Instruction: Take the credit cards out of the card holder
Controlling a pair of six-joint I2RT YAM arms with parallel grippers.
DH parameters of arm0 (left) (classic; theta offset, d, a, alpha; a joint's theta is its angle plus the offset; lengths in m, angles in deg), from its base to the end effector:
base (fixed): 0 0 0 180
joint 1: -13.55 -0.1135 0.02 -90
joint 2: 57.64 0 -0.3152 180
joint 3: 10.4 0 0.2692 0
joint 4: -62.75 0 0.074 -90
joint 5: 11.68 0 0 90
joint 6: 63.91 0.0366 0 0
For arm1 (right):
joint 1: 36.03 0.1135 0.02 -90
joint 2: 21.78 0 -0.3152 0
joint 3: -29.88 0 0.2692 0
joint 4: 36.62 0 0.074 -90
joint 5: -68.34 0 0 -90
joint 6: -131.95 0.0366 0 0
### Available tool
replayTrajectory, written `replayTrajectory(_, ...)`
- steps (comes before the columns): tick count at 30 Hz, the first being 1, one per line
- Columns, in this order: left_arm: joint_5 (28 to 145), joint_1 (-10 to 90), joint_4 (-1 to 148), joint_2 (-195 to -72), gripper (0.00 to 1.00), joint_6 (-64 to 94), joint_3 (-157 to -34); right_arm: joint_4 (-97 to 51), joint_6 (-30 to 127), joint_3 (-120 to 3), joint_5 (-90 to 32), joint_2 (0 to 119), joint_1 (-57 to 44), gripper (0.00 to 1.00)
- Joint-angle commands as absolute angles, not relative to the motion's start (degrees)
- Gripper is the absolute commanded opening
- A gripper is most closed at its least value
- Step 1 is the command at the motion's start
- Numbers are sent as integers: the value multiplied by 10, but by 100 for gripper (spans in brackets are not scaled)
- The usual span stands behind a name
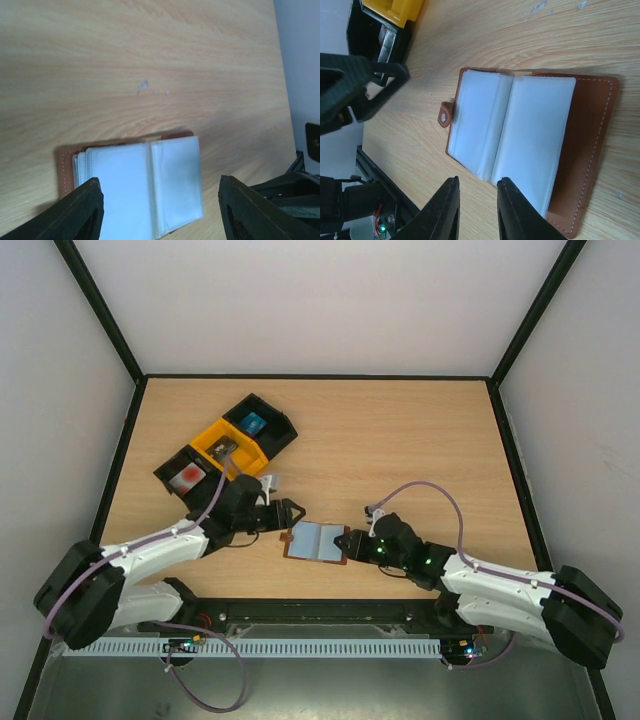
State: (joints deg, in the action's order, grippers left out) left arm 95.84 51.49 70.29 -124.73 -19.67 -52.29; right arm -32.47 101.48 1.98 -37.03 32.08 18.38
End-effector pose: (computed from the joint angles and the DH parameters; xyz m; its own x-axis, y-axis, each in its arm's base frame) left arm 0.1766 -0.1516 0.2303 -0.8607 -0.1953 -0.4702 0.2428 0.6543 -0.7162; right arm 0.0914 0.1445 0.1954 -0.9389 0.1161 -0.3241 -0.2136 0.5416 0.8130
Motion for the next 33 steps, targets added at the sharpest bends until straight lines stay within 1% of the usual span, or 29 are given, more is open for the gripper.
replayTrajectory(1,979,533,625,-1298,65,-226,-502,-398,1022,32,-385,356,186,21)
replayTrajectory(5,978,539,602,-1342,63,-223,-500,-422,1019,30,-390,393,186,19)
replayTrajectory(9,950,542,605,-1377,62,-213,-501,-433,1011,31,-384,426,186,17)
replayTrajectory(15,959,543,591,-1428,59,-208,-499,-418,985,40,-361,468,186,13)
replayTrajectory(20,957,550,592,-1438,58,-205,-498,-416,981,62,-345,493,186,12)
replayTrajectory(25,960,562,590,-1444,52,-213,-497,-420,978,74,-331,512,186,12)
replayTrajectory(28,962,575,592,-1444,51,-220,-495,-421,974,74,-322,519,186,12)
replayTrajectory(33,1000,586,548,-1440,47,-248,-475,-427,975,82,-314,521,186,11)
